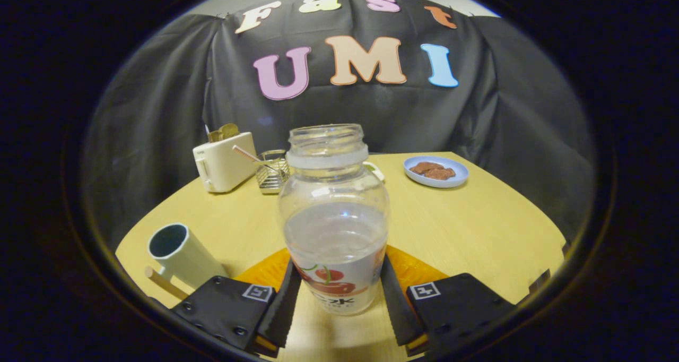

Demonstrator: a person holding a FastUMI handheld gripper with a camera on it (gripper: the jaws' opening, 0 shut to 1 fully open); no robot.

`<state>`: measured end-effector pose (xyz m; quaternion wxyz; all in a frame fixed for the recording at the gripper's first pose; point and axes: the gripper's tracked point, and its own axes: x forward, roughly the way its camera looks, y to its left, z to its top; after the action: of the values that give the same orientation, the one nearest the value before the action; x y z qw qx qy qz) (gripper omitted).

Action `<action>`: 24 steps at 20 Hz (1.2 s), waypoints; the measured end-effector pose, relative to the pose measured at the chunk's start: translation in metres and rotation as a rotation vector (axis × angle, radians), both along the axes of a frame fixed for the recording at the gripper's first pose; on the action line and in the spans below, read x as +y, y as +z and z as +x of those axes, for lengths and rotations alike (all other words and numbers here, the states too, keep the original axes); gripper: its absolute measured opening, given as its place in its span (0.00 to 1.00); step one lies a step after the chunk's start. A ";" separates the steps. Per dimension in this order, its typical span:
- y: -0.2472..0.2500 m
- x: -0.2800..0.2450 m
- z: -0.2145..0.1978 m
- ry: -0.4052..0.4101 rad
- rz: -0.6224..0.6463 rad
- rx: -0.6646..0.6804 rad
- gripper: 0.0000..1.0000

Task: Take the bottle from table, then pour the juice into the cup, finally place the bottle on the coaster

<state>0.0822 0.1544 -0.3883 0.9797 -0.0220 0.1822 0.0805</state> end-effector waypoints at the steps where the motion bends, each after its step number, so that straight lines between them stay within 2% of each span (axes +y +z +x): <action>1: 0.006 0.001 -0.001 0.016 -0.017 0.002 0.78; 4: 0.020 -0.003 -0.008 0.069 -0.083 0.002 0.78; 16: 0.063 -0.019 -0.024 0.203 -0.166 -0.012 0.78; 24: 0.092 -0.013 -0.009 0.212 -0.306 -0.064 0.78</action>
<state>0.0729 0.1415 -0.2966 0.9562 -0.1924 0.1578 0.1539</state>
